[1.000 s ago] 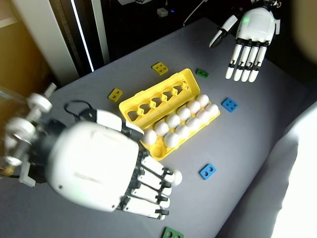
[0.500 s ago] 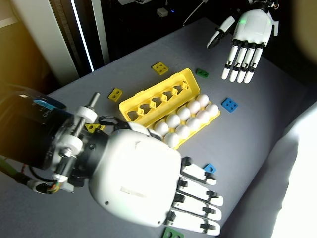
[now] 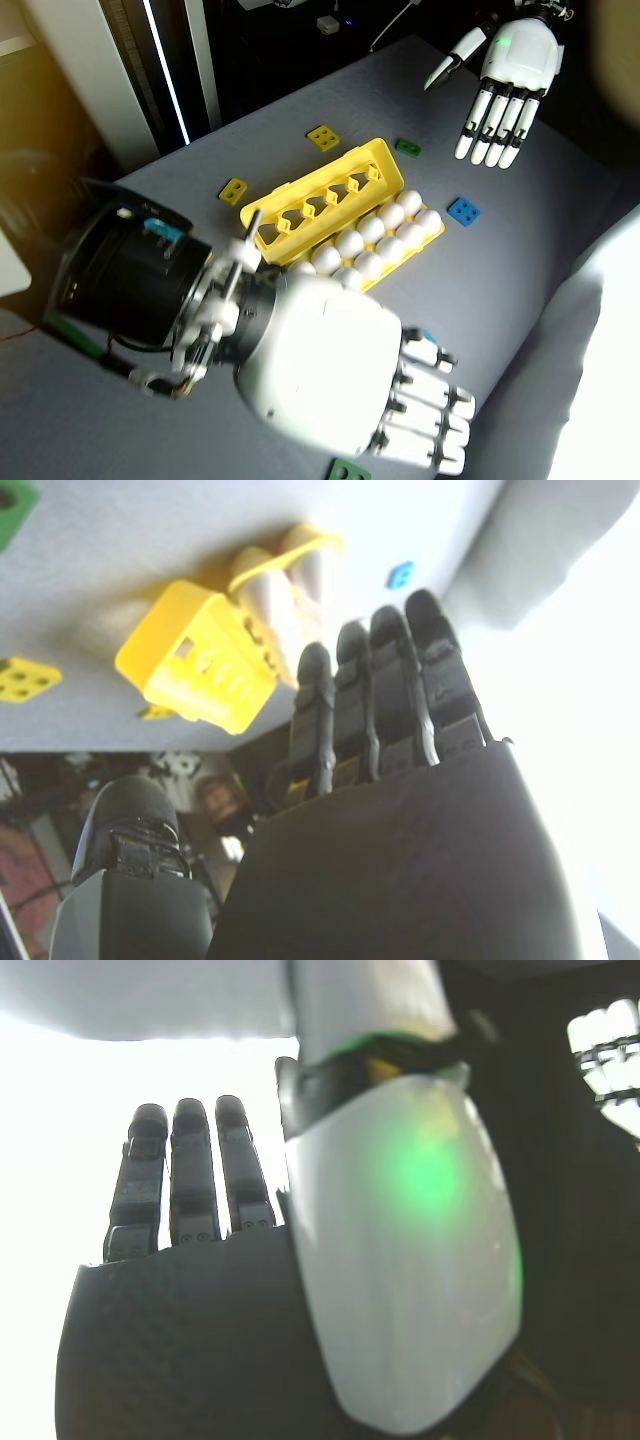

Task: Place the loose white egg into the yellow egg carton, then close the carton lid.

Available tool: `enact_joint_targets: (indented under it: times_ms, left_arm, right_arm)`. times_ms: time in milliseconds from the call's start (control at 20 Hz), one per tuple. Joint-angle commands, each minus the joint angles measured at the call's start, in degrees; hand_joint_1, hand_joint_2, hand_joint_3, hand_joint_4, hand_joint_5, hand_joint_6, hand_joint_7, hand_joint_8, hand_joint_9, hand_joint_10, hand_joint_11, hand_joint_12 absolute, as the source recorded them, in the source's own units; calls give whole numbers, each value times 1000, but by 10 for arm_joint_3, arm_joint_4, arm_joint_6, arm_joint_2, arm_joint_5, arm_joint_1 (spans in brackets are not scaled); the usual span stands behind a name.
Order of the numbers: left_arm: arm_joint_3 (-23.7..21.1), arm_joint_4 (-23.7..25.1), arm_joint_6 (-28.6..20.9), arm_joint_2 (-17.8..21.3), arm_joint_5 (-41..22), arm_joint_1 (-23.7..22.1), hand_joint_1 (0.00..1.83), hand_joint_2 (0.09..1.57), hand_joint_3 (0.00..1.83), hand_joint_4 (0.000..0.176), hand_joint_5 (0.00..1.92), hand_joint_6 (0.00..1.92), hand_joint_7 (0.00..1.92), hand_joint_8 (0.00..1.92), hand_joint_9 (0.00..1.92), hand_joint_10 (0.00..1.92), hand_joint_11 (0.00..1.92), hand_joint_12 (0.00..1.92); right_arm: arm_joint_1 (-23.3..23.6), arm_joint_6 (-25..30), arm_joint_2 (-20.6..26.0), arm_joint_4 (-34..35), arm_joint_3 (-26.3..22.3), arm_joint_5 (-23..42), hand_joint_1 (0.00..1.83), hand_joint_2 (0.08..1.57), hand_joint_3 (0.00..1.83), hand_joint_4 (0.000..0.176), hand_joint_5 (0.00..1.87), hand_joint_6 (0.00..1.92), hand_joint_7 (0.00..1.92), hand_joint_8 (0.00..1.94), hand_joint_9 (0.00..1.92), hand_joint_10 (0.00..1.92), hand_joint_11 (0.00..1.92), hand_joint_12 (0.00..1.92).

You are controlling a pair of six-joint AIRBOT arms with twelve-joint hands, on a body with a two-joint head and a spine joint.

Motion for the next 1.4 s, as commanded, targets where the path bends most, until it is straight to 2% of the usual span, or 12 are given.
enact_joint_targets:
  times_ms: [0,150,300,400,600,750,850,900,1250,1350]
  left_arm:
    - [7,-30,12,6,-55,8,0,1123,2,0,230,8,215,6,166,6,0,335]
    - [14,-13,21,4,-90,24,0,1114,0,0,215,0,208,1,156,1,0,308]
    - [27,2,22,3,-146,43,0,1122,0,0,221,2,216,3,168,4,0,290]
    - [31,3,23,3,-166,55,0,1120,0,0,242,3,235,3,186,3,0,354]
    - [26,3,17,6,-178,81,0,1126,3,0,243,2,239,2,186,2,0,342]
    - [19,3,-21,0,-181,74,0,1104,0,0,239,0,229,0,169,2,0,289]
    - [22,3,-31,-6,-183,74,0,1097,0,0,277,7,265,7,201,7,0,354]
    - [26,3,-36,-11,-187,77,0,1100,0,0,261,3,252,3,186,3,0,297]
    - [53,11,-35,-41,-192,77,0,1118,1,0,260,1,249,2,183,3,0,291]
    - [58,15,-35,-45,-192,77,0,1109,0,0,277,3,267,4,203,5,0,354]
  right_arm:
    - [-1,2,3,7,2,44,1083,982,1,170,497,27,0,0,0,0,0,0]
    - [-8,2,-6,17,3,28,1048,949,0,176,641,15,0,0,0,0,0,0]
    - [-9,2,-20,58,18,35,1057,953,1,176,677,17,0,0,0,0,0,0]
    - [-9,2,-27,61,27,45,1100,957,1,176,710,25,0,0,0,0,0,0]
    - [-21,2,-48,76,56,46,1130,972,6,176,694,10,0,0,0,0,0,0]
    - [-42,2,-61,76,72,43,1111,973,5,176,673,0,0,0,0,0,0,0]
    - [-49,2,-68,76,79,43,1096,972,4,176,663,0,0,0,0,0,0,0]
    - [-52,2,-70,76,83,47,1095,967,2,176,669,3,0,0,0,0,0,0]
    - [-55,2,-76,76,87,68,1065,953,0,176,626,0,0,0,0,0,0,0]
    - [-56,2,-78,76,87,70,1040,958,2,176,592,0,0,0,0,0,0,0]
